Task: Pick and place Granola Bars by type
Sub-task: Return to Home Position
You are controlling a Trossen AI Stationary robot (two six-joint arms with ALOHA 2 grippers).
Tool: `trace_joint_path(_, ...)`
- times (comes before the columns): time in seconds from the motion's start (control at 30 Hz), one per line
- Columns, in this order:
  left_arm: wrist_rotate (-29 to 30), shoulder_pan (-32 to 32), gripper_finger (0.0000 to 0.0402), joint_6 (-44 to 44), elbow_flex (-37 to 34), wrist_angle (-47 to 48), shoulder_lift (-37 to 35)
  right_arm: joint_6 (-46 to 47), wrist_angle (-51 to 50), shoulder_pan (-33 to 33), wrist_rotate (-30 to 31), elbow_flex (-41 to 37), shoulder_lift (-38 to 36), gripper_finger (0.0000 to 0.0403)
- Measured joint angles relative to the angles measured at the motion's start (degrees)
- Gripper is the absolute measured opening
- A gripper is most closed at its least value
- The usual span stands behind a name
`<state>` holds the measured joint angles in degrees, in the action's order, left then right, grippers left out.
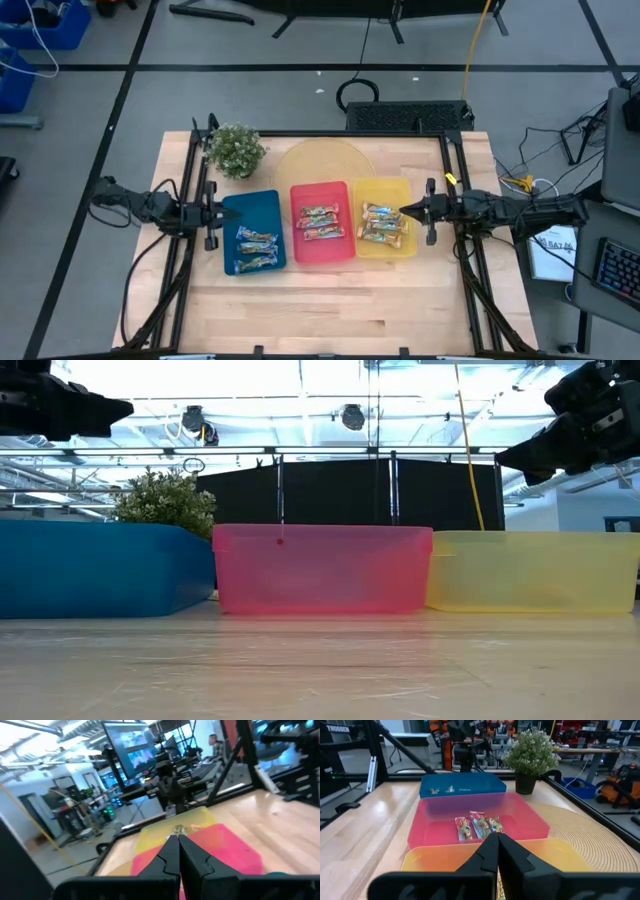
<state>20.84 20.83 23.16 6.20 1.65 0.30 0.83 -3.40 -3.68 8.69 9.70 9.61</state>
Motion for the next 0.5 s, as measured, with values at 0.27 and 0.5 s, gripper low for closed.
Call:
trace_joint_path(0.27,-16.6,-11.2,0.0002,-8.2,0.0,7.3,0.0,0.8,7.1,0.0,-0.2,-4.7,-0.2,0.0000)
trace_joint_path(0.5,-20.9,-15.2,0.0002,-9.0,-3.8,1.8,0.1,1.6,9.2,0.0,-2.8,-8.3,-0.2,0.0000)
